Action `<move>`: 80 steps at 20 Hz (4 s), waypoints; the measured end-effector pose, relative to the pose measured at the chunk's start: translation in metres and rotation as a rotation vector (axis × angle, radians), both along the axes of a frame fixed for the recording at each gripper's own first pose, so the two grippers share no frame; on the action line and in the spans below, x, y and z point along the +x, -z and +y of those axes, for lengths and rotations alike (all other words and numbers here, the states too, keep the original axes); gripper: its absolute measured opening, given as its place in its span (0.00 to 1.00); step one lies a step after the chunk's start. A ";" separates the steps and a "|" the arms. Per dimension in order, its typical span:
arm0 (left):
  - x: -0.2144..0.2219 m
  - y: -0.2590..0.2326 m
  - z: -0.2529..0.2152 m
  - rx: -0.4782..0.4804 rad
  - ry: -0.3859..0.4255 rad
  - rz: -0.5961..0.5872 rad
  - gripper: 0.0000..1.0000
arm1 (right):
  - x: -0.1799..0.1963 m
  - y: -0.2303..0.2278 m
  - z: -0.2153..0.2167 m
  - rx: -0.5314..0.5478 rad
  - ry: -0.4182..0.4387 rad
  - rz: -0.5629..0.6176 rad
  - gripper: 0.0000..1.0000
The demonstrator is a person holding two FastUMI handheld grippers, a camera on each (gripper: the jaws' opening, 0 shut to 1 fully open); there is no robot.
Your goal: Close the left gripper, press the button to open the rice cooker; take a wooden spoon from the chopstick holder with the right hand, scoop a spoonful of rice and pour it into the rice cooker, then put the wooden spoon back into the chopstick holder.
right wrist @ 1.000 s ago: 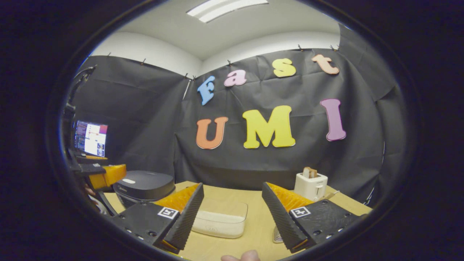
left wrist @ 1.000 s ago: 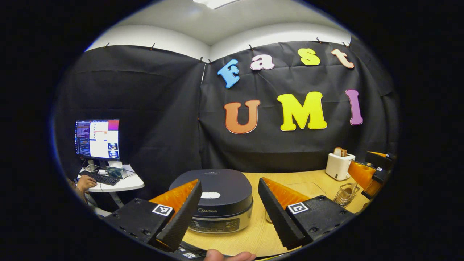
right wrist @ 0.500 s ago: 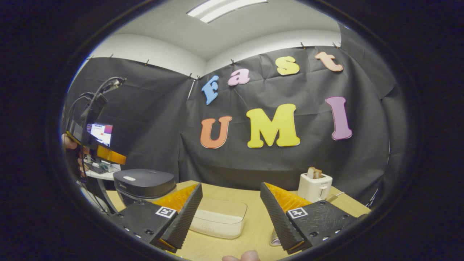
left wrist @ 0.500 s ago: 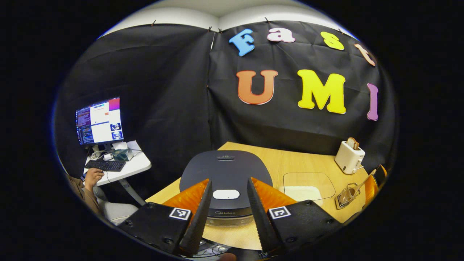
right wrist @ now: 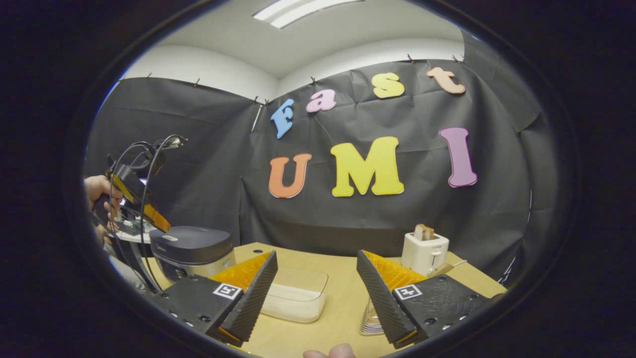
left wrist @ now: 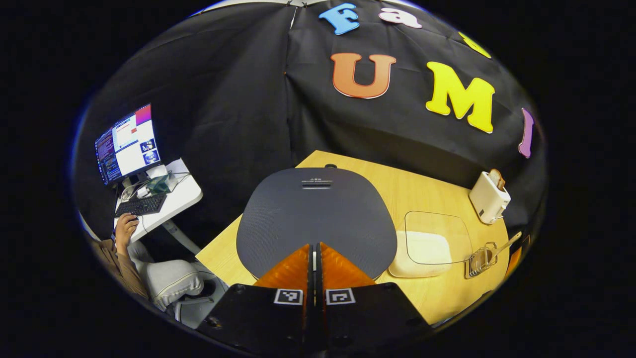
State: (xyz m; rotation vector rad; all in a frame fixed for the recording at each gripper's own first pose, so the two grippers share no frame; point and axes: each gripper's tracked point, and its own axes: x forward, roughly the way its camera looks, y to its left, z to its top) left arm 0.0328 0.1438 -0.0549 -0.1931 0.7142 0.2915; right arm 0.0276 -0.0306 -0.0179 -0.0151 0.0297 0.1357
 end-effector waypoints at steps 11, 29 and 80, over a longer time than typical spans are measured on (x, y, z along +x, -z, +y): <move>-0.003 0.018 -0.001 0.113 0.022 0.044 0.03 | 0.008 0.015 -0.023 0.079 0.031 0.031 0.94; 0.038 -0.149 -0.004 0.362 -0.019 -0.665 0.95 | -0.008 -0.013 -0.035 0.005 0.090 -0.022 0.96; -0.018 -0.041 -0.099 0.164 0.143 -0.677 0.99 | 0.087 0.131 -0.164 0.154 0.349 0.353 0.76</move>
